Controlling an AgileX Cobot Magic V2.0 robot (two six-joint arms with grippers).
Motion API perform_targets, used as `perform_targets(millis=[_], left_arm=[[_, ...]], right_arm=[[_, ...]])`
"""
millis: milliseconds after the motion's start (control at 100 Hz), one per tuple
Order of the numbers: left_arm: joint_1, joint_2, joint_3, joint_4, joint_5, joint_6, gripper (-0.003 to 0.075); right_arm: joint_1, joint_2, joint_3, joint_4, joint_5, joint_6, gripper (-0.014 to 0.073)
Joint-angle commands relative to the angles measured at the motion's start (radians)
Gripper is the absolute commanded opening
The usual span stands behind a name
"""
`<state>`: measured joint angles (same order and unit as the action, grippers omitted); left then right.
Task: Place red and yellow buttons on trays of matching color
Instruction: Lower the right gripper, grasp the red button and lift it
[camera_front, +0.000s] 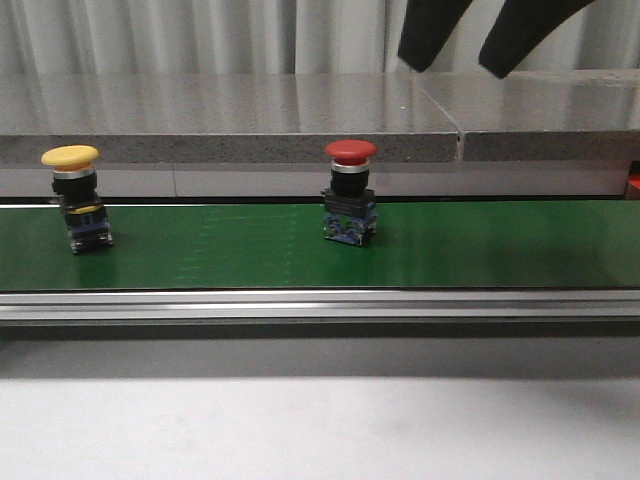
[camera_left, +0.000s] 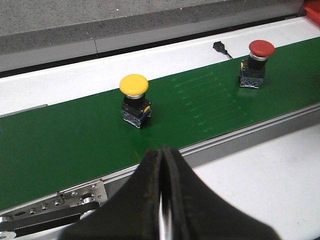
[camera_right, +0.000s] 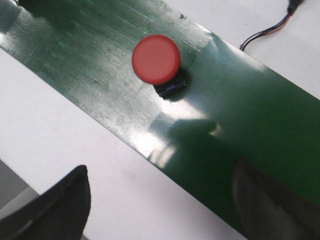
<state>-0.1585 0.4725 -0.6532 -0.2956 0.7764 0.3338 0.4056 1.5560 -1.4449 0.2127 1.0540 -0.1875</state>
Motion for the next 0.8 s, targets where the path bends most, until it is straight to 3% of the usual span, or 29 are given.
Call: perform_targets(millis=[0, 550, 620, 790], left_arm=[[-0.008, 0.006, -0.025, -0.029, -0.062, -0.008, -0.0021], [-0.008, 0.006, -0.025, -0.029, -0.062, -0.008, -0.0021], [-0.008, 0.006, -0.025, -0.029, -0.062, -0.008, -0.0021], [-0.008, 0.006, -0.025, -0.029, -0.062, -0.008, -0.0021]], right_arm=[[0.000, 0.009, -0.049, 0.031, -0.053, -0.032, 0.0584], [0.010, 0.192, -0.081, 0.029, -0.220, -0.071, 0.0575], [0.010, 0.195, -0.081, 0.029, -0.238, -0.071, 0.0510], [0.010, 0.201, -0.080, 0.026, -0.256, -0.071, 0.0234]])
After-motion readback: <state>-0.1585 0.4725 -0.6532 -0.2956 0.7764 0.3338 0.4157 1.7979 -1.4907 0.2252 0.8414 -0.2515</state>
